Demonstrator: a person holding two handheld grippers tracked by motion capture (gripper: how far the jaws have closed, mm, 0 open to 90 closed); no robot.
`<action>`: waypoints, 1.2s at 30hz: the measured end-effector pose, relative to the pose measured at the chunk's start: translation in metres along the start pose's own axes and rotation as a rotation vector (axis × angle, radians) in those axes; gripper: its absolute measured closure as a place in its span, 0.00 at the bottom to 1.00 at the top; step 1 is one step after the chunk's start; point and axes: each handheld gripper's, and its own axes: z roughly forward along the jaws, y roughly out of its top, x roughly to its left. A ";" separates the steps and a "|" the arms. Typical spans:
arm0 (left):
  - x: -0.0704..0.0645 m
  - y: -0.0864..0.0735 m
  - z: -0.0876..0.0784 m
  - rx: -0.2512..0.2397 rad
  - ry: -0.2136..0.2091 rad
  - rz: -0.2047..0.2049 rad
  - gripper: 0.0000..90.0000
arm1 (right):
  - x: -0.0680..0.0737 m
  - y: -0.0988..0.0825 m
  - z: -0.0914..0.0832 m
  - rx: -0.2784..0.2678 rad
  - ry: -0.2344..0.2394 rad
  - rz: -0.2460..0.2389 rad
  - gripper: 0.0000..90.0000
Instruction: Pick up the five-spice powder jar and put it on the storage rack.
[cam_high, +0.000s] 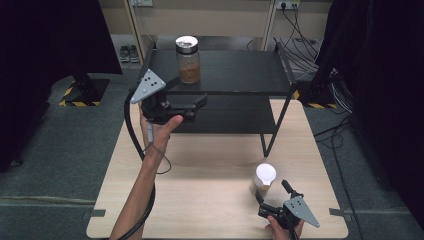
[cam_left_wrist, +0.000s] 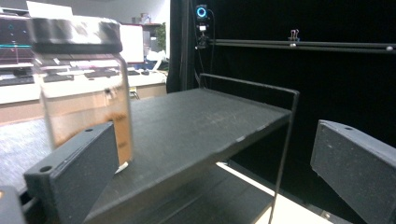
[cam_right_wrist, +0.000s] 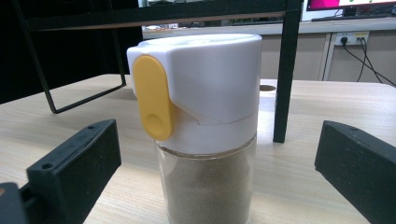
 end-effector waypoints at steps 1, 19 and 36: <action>0.000 -0.003 -0.001 -0.003 -0.004 -0.003 0.00 | 0.000 0.000 0.000 0.000 0.000 -0.001 0.01; -0.022 -0.051 -0.014 -0.021 -0.022 0.000 0.00 | -0.001 0.000 0.000 0.001 0.002 0.000 0.01; -0.046 -0.108 -0.032 -0.044 0.007 0.015 0.00 | -0.001 0.001 0.000 0.005 0.005 -0.001 0.00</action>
